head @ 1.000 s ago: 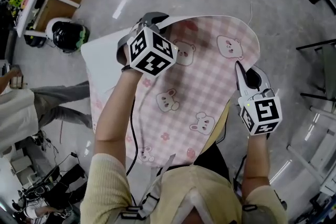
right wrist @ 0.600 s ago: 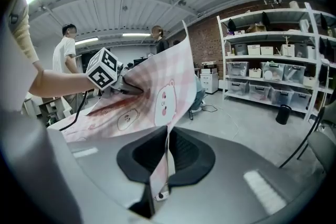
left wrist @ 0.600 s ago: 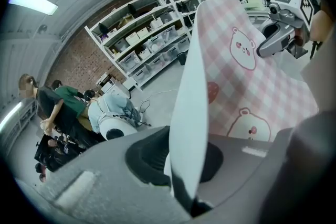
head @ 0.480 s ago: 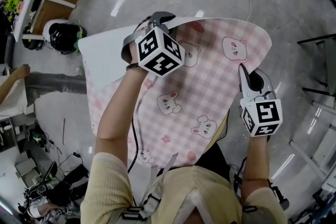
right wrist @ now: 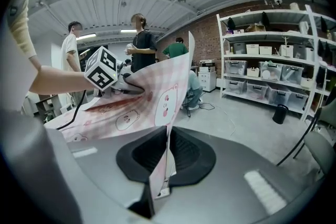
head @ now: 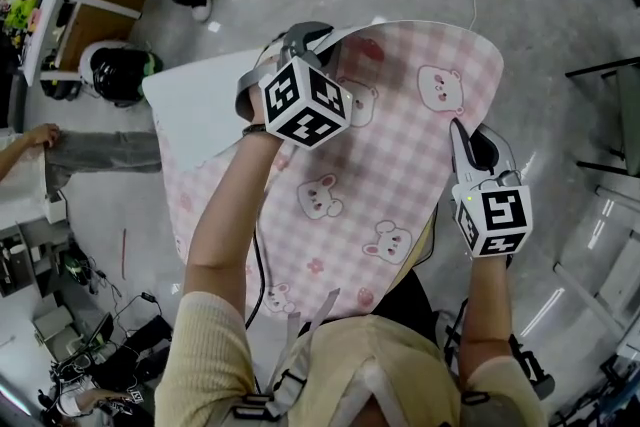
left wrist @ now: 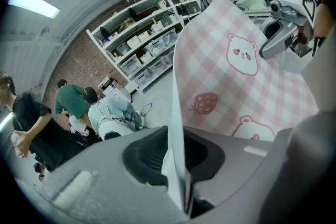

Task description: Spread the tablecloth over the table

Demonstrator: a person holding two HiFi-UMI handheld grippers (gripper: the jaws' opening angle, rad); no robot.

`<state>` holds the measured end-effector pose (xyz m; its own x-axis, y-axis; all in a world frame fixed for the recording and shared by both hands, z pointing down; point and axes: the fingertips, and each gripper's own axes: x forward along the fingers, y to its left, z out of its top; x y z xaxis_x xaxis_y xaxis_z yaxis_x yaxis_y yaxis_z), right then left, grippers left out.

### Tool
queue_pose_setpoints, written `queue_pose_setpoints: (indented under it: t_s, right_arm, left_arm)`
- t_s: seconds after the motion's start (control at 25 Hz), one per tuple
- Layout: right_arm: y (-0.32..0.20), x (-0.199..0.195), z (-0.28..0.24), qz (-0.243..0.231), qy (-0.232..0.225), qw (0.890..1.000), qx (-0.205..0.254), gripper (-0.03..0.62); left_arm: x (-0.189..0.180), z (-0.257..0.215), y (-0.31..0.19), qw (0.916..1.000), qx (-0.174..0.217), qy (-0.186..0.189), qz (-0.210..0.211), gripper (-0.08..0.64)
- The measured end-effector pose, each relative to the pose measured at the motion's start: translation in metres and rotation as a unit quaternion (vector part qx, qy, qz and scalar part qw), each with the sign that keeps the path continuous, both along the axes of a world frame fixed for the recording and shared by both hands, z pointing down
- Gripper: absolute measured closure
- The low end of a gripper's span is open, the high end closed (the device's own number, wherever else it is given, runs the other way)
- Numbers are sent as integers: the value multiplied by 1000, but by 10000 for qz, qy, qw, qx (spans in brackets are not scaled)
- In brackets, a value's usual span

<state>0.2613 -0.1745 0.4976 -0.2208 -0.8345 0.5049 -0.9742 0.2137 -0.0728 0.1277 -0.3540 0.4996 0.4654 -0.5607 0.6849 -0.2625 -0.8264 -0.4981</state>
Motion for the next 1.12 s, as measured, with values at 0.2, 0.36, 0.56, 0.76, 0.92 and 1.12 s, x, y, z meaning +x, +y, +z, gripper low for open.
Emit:
queue_pose_setpoints:
  t_s: [0.2, 0.36, 0.56, 0.76, 0.92, 1.12]
  right_arm:
    - [4, 9, -3, 207, 82, 9997, 46, 554]
    - [12, 20, -6, 477, 133, 9987, 84, 525]
    - [26, 22, -19, 645, 120, 9976, 221, 520]
    - [40, 14, -24, 654, 96, 9975, 236, 519]
    - [52, 7, -30, 661, 97, 9974, 280, 520]
    - [62, 0, -39, 632, 97, 9975, 302, 520]
  left_arm:
    - [3, -9, 4, 9997, 196, 156, -13, 455]
    - [0, -18, 9, 9991, 297, 282, -54, 411]
    - [-6, -34, 22, 9983, 452, 365, -87, 373]
    - [-15, -44, 36, 9976, 526, 418, -148, 334]
    - [-21, -45, 49, 9985, 396, 354, -103, 335]
    - [-23, -25, 74, 9996, -261, 57, 103, 336]
